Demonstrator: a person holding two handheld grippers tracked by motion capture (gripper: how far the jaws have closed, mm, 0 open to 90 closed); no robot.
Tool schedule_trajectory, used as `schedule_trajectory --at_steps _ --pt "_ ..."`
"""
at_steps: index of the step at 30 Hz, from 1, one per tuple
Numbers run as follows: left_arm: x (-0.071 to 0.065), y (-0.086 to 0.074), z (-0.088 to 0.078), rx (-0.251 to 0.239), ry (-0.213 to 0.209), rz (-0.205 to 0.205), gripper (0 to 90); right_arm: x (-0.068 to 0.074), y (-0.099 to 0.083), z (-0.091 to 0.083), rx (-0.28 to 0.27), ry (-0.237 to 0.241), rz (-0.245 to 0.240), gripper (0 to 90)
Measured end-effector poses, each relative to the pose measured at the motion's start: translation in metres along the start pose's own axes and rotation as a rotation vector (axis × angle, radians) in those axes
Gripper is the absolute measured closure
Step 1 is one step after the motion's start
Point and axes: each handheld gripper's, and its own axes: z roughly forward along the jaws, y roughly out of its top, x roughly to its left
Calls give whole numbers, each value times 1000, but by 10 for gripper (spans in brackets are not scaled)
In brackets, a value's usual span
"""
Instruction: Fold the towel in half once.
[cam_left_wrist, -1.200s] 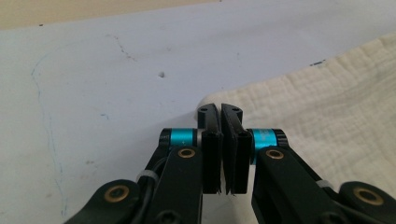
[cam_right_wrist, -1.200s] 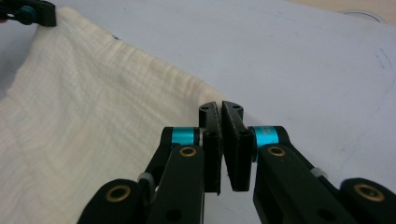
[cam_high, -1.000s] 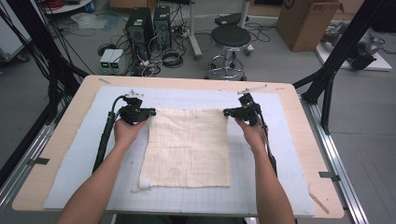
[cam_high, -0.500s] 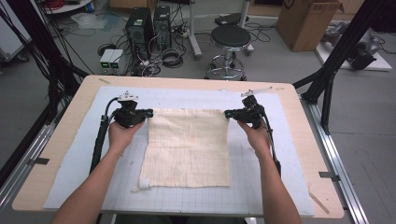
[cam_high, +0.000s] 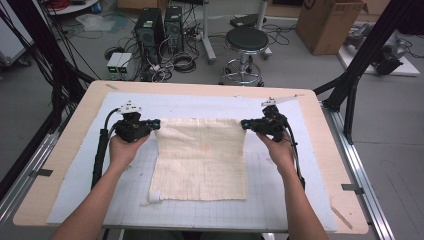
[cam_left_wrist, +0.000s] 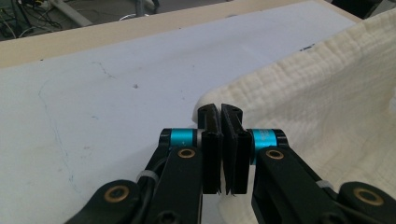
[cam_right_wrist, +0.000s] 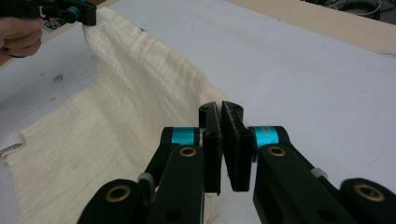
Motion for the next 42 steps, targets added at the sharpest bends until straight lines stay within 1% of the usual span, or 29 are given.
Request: schedule_trajectory --at_steps 1,4,6,7,8,11,12,15,17,20,23,25,29,30,31,33,39,40,42 --pt "-1 -1 -1 -4 -5 -4 863 1 -1 0 -9 4 -5 868" --pt "-3 -3 -5 -8 -12 2 863 3 -6 -3 -9 10 -1 867" --pt "-4 -4 -7 -7 -17 6 863 4 -9 -4 -23 13 -5 867" --pt "-5 -4 -8 -7 -21 3 863 5 -10 -5 -23 17 0 868" --pt "-5 -4 -9 -6 -24 12 863 6 -12 -7 -23 22 2 868" --pt "-9 -4 -13 -9 -30 17 863 9 -15 -9 -30 28 -4 867" --pt "-10 -4 -14 -11 -32 21 863 10 -16 -10 -25 31 0 867" --pt "-14 -5 -18 -10 -41 43 863 14 -16 -14 -24 34 -12 867" --pt "-16 -8 -20 -15 -44 40 863 18 -15 -16 -26 37 -26 868" --pt "-16 -14 -23 -15 -48 32 863 22 -15 -18 -23 42 -32 867" --pt "-18 -18 -26 -5 -52 44 863 26 -15 -18 -14 48 -45 867" --pt "-20 -20 -29 -13 -61 41 863 29 -16 -18 -1 45 -51 867" --pt "-23 -24 -32 -12 -73 48 863 30 -20 -17 -3 48 -54 867" --pt "-24 -26 -33 -14 -74 45 863 31 -22 -18 1 49 -45 867" --pt "-24 -28 -33 -14 -79 40 863 30 -24 -18 -3 51 -50 867" --pt "-26 -31 -34 -13 -83 39 863 30 -30 -19 -5 55 -35 867" --pt "-32 -36 -39 -14 -99 55 863 32 -41 -22 -3 60 -28 867" --pt "-33 -38 -40 -11 -99 59 862 33 -43 -22 -4 65 -33 867" --pt "-33 -42 -42 -8 -104 57 863 35 -47 -23 -2 70 -26 867"
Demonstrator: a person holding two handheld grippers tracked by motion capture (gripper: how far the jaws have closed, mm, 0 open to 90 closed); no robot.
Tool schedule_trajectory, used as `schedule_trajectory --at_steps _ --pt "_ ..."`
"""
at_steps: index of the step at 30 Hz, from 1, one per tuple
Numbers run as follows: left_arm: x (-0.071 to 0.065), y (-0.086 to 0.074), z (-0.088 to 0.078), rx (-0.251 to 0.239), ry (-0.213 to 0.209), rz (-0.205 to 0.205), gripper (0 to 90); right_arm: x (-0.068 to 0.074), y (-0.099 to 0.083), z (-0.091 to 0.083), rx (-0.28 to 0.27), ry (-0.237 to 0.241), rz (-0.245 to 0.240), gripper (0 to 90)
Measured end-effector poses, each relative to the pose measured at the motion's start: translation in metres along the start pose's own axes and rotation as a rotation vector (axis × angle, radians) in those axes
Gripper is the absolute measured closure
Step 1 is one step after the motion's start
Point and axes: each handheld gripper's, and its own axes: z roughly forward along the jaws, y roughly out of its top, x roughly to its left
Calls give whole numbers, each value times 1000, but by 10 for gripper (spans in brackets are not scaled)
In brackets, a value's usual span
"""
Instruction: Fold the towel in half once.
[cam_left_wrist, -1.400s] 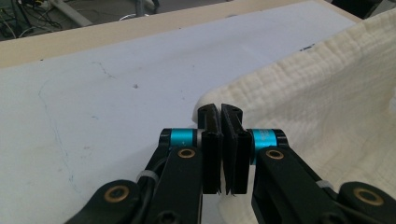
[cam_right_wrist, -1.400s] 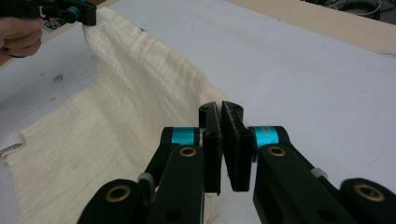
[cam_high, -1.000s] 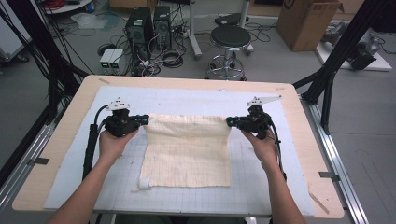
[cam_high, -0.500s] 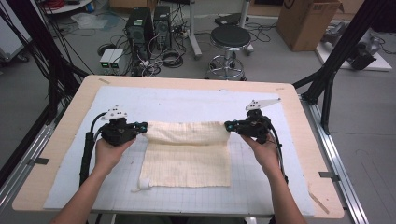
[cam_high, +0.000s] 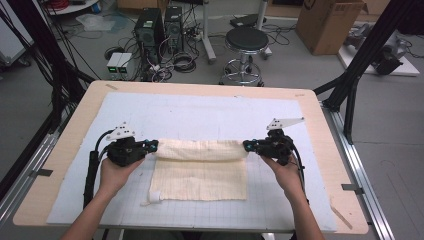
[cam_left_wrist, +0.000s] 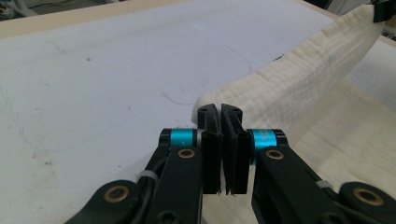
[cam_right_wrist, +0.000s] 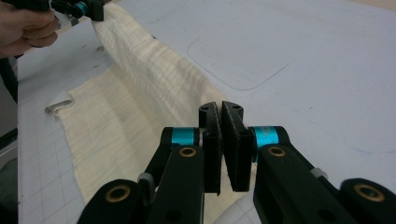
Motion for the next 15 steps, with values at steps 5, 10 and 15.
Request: schedule_trajectory --at_steps 5,10,15 --pt "-6 -7 -5 10 -6 17 862 7 -8 0 4 8 -14 867" --pt "-9 -17 -11 15 -11 18 862 16 -16 -1 4 18 -33 867" --pt "-13 -27 -16 29 -22 23 862 22 -25 1 14 25 -42 867"
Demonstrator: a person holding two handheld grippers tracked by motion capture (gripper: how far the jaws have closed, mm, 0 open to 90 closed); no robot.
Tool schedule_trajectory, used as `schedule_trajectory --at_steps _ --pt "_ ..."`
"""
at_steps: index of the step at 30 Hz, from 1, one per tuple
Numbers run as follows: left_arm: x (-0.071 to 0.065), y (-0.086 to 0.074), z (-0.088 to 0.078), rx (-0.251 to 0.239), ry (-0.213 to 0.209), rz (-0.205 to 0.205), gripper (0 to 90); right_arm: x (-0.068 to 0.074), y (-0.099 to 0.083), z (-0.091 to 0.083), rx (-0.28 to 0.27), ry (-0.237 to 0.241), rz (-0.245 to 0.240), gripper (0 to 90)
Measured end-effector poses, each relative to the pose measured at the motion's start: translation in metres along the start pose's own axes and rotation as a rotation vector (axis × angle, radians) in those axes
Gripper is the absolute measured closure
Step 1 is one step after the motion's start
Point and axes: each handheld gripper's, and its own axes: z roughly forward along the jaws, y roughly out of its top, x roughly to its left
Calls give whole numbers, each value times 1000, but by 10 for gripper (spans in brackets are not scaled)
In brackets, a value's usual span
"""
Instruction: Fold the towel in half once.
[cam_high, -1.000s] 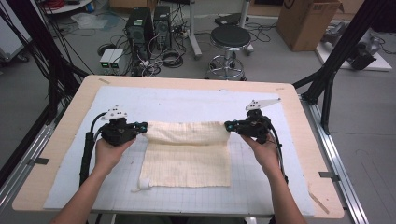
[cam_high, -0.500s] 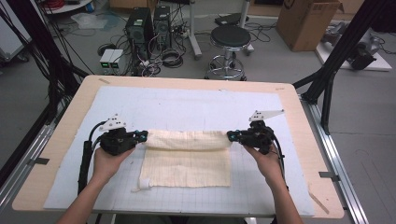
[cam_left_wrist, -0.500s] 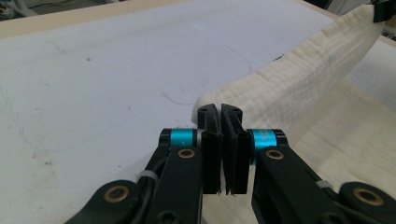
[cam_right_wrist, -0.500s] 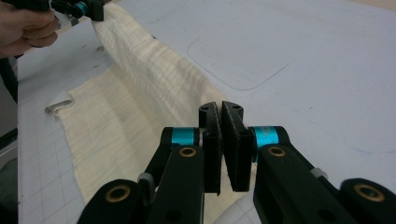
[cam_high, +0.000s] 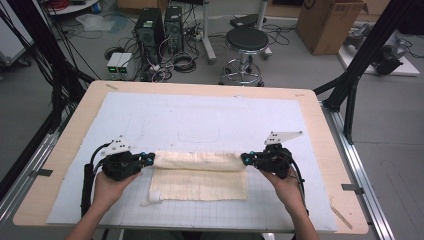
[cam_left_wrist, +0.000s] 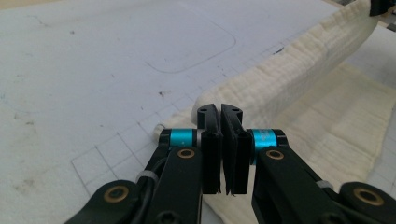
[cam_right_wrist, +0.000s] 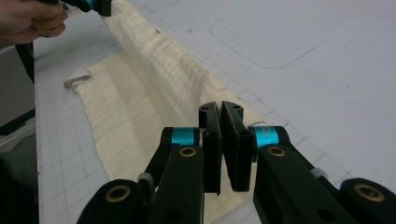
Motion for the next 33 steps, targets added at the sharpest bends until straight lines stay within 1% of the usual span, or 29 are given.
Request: schedule_trajectory --at_steps 1,3,6,11,14,16,17,18,20,21,23,25,26,28,30,31,32,33 --pt "-1 -2 -1 3 1 5 861 1 -2 0 6 3 3 867" --pt "-3 -7 -2 3 -17 -7 861 3 -6 1 13 4 2 867" --pt "-6 -12 -4 6 -27 -6 861 6 -13 2 21 9 8 867" --pt "-11 -21 -6 27 -42 7 860 9 -21 5 51 8 6 867" --pt "-14 -25 -6 49 -44 26 859 10 -25 6 54 10 9 866" --pt "-16 -28 -6 58 -52 24 858 10 -28 7 55 11 13 866" --pt "-16 -29 -6 66 -55 32 858 11 -29 7 59 12 17 866" --pt "-17 -30 -7 72 -60 35 858 11 -30 7 59 13 12 865" --pt "-19 -32 -8 77 -69 38 852 12 -33 8 61 17 18 862" --pt "-19 -33 -9 81 -81 32 841 12 -35 8 63 27 18 857" --pt "-19 -35 -12 81 -95 32 820 14 -37 7 62 42 20 842" --pt "-20 -37 -16 62 -118 17 800 16 -39 5 65 52 14 814" --pt "-20 -37 -19 54 -127 13 776 17 -40 4 63 66 29 795" --pt "-19 -35 -22 37 -138 6 755 18 -42 1 53 72 26 777" --pt "-18 -32 -24 10 -142 -7 728 20 -42 -1 58 59 23 740" --pt "-18 -31 -24 0 -141 -13 722 20 -42 -1 59 53 20 738" --pt "-17 -30 -23 -6 -147 -21 722 20 -42 -1 50 58 17 734" --pt "-17 -29 -20 4 -148 -21 723 21 -42 -1 50 64 26 727"
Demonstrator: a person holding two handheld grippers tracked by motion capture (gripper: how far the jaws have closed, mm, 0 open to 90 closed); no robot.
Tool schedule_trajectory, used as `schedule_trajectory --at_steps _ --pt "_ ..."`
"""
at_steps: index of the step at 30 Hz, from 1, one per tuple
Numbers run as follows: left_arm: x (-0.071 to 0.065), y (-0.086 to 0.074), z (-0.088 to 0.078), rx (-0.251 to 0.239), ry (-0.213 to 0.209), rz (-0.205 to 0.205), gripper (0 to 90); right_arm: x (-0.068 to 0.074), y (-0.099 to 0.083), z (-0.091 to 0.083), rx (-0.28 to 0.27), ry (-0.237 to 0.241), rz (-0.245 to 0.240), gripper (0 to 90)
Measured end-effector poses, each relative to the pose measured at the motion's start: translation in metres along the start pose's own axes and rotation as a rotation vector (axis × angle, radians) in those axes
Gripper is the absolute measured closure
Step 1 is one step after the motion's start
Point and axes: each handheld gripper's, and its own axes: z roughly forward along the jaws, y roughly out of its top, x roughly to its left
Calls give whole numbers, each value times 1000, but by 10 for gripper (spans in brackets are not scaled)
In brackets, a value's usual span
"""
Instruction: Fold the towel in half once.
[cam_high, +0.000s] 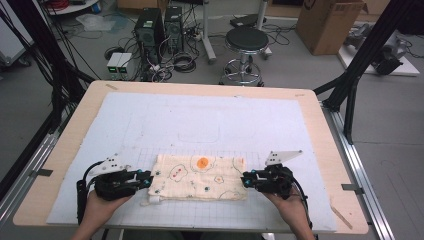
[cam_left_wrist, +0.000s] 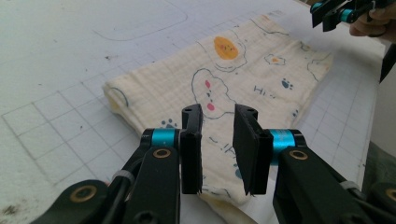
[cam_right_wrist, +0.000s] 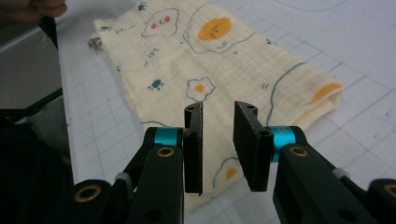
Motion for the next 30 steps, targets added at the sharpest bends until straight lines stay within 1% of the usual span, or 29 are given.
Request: schedule_trajectory --at_steps 1,3,4,6,9,10,12,13,14,18,21,22,24,26,28,30 --pt "0 0 2 8 2 1 727 0 0 1 1 3 -6 720" --pt "0 0 10 46 2 11 747 1 1 4 5 8 -11 720" --pt "-1 0 13 59 2 15 763 1 1 8 16 18 -5 720" --pt "-5 -2 19 100 -3 32 787 3 0 13 41 29 -8 720" --pt "-9 -5 22 169 -14 73 791 6 -4 22 81 51 -38 713" --pt "-9 -7 22 185 -18 78 794 8 -5 24 98 54 -38 713" --pt "-9 -10 23 205 -27 78 799 9 -7 27 113 62 -50 710" --pt "-11 -11 22 209 -29 75 799 9 -8 27 125 64 -46 701" --pt "-11 -12 22 218 -34 84 799 10 -9 27 127 67 -52 699" --pt "-13 -15 18 211 -48 81 783 13 -14 25 138 64 -77 669" --pt "-12 -16 17 217 -57 77 753 15 -17 23 142 61 -97 656" --pt "-11 -17 18 220 -61 78 738 15 -19 23 143 54 -106 655" --pt "-11 -17 18 220 -72 68 702 15 -20 23 149 52 -111 657" --pt "-12 -17 18 226 -64 73 700 15 -21 22 149 49 -115 673" --pt "-12 -18 18 228 -58 83 709 14 -21 22 152 47 -107 686" --pt "-12 -18 18 231 -50 88 739 14 -21 22 152 44 -100 694"
